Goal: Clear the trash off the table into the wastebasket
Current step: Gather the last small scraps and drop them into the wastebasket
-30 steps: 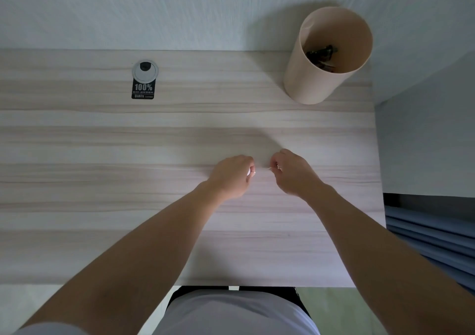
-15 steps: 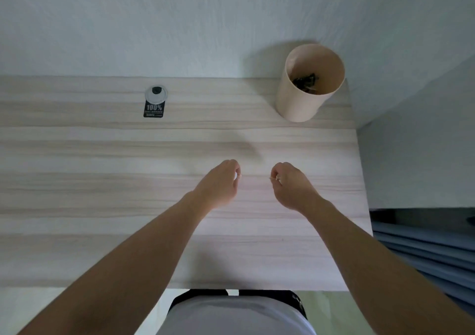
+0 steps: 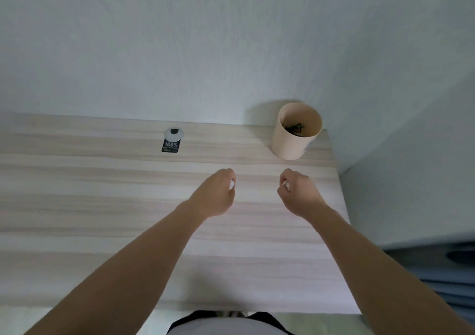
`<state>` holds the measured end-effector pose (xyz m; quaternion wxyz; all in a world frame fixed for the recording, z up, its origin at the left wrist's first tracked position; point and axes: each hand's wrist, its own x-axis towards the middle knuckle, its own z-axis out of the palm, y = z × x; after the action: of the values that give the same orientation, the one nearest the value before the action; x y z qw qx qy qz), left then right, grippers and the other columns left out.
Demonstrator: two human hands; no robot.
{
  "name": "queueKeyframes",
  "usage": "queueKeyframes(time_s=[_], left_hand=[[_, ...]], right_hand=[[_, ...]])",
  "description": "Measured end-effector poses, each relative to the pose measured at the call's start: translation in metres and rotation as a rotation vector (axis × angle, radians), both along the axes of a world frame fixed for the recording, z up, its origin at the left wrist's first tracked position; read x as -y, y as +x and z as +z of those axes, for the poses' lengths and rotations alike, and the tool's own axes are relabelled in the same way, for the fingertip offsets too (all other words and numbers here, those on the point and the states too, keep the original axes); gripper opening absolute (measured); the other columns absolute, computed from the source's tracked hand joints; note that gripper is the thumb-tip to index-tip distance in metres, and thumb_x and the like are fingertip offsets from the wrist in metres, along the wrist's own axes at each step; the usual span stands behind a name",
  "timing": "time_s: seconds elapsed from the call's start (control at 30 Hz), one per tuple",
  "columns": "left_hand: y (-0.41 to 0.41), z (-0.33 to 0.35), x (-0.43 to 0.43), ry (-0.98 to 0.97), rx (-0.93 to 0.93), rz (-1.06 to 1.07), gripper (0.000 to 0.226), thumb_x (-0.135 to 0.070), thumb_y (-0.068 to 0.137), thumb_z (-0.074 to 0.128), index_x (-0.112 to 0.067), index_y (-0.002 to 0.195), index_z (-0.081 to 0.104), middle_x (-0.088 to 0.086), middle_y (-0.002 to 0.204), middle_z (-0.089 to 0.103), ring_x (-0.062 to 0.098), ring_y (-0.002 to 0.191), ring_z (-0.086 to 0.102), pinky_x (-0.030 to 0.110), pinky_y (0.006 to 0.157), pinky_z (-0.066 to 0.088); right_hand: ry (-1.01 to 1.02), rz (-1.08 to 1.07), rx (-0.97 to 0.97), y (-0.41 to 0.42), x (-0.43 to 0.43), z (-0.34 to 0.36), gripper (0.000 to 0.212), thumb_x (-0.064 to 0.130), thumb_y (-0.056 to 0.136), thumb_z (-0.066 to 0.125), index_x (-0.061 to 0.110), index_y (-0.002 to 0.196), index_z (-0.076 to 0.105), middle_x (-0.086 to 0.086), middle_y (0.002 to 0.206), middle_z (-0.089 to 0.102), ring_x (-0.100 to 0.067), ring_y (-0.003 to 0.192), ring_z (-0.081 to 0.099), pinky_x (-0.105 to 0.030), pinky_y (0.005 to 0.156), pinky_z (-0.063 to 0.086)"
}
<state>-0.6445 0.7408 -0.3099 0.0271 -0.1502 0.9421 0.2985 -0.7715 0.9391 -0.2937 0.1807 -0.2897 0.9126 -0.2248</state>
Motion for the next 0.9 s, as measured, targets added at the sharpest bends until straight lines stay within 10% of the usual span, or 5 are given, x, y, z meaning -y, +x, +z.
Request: queueKeyframes(time_s=[0.9], left_hand=[[-0.109, 0.103, 0.010, -0.159, -0.107, 0.150, 0.006, -0.012, 0.086, 0.047, -0.012, 0.085, 0.053, 0.004, 0.085, 0.055, 0.024, 0.078, 0.053, 0.035, 0.068, 0.045]], right_hand=[[0.013, -0.058, -0.212, -0.134, 0.001, 0.088, 0.004, 0.022, 0.076, 0.051, 0.026, 0.074, 0.052, -0.001, 0.077, 0.059, -0.028, 0.077, 0.057, -0.031, 0.065, 0.046]])
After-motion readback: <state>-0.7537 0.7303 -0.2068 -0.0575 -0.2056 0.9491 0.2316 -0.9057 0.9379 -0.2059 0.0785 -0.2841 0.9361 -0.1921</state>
